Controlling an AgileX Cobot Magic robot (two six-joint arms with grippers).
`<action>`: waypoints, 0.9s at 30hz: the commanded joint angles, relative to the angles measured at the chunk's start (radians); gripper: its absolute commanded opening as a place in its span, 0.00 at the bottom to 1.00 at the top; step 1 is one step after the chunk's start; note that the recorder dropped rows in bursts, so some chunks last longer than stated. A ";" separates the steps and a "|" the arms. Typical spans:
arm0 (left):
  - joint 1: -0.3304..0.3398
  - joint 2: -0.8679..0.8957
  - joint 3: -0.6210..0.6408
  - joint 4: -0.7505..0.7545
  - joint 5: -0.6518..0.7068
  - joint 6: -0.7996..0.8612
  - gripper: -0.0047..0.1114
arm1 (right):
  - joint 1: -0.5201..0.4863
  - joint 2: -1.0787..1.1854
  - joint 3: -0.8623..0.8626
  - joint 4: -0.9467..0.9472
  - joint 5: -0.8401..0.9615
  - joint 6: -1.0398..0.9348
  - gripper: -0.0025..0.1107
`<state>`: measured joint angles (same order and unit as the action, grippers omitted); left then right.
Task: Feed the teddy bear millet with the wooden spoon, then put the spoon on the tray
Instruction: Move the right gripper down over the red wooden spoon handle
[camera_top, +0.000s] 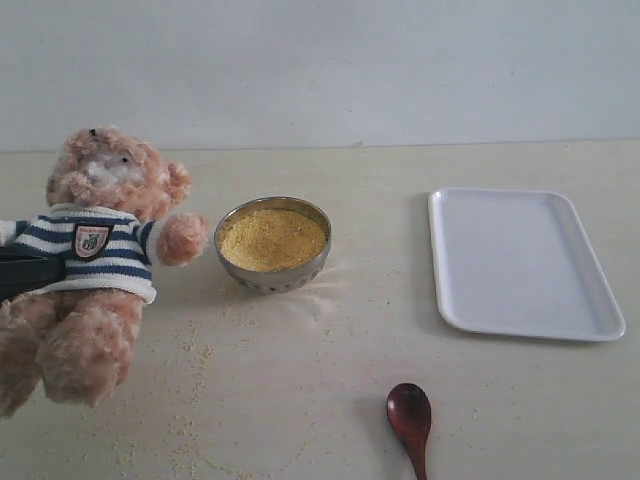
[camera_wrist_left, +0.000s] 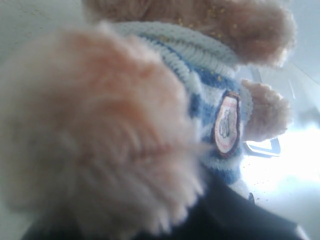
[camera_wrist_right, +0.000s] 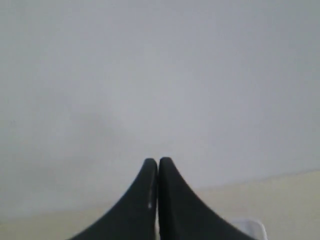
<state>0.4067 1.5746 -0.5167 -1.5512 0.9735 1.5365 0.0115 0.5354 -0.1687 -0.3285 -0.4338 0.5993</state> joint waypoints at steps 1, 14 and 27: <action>0.002 -0.002 -0.001 -0.023 0.017 0.006 0.08 | -0.001 0.479 -0.187 -0.208 0.043 -0.102 0.03; 0.002 -0.002 -0.001 -0.023 0.017 0.006 0.08 | 0.818 0.826 -0.453 0.231 0.672 -0.264 0.03; 0.002 -0.002 -0.001 -0.023 0.017 0.006 0.08 | 0.928 0.826 -0.448 0.205 0.909 -0.052 0.03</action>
<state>0.4067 1.5746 -0.5167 -1.5512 0.9735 1.5365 0.9369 1.3600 -0.6256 -0.1114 0.3964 0.5417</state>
